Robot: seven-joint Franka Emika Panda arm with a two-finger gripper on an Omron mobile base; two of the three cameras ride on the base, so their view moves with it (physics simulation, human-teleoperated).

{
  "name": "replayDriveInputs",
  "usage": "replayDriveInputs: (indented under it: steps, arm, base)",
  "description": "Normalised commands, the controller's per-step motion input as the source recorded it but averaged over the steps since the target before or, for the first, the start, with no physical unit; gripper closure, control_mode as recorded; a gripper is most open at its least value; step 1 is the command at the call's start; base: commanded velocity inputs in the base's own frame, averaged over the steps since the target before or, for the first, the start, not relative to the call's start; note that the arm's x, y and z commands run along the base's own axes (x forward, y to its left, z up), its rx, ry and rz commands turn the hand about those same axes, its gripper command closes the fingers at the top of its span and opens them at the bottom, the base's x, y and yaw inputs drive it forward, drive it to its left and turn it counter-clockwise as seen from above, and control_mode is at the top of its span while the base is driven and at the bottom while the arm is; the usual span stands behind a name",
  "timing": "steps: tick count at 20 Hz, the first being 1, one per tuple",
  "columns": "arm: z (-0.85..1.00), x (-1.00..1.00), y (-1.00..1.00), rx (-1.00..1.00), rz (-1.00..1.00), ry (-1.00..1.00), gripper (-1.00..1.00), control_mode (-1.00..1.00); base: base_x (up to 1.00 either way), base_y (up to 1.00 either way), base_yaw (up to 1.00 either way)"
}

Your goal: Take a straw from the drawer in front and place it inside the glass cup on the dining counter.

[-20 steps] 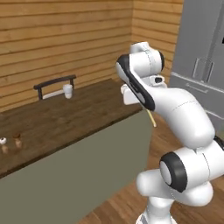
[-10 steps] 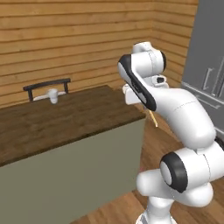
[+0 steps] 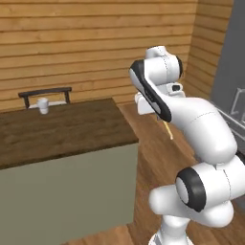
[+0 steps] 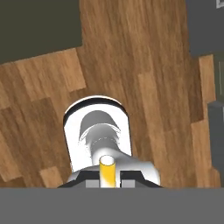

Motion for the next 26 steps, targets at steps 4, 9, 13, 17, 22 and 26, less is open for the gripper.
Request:
replayDriveInputs:
  steps: [4, 9, 13, 17, 22, 26]
  arm:
    - [0.0, 0.0, 0.0, 0.0, 0.0, 0.0, 1.0, 1.0]
    - [0.0, 0.0, 0.0, 0.0, 0.0, 0.0, 1.0, 1.0]
    - [0.0, 0.0, 0.0, 0.0, 0.0, 0.0, 1.0, 1.0]
    - [0.0, 0.0, 0.0, 0.0, 0.0, 0.0, 1.0, 1.0]
    - [0.0, 0.0, 0.0, 0.0, 0.0, 0.0, 1.0, 1.0]
    - [0.0, 0.0, 0.0, 0.0, 0.0, 0.0, 1.0, 1.0]
  base:
    - [0.73, -1.0, 0.36]
    - [0.86, -0.92, 0.33]
    - [1.0, -0.49, 0.23]
    - [1.0, -0.31, 0.12]
    - [1.0, -0.31, 0.11]
    - [1.0, -0.41, 0.15]
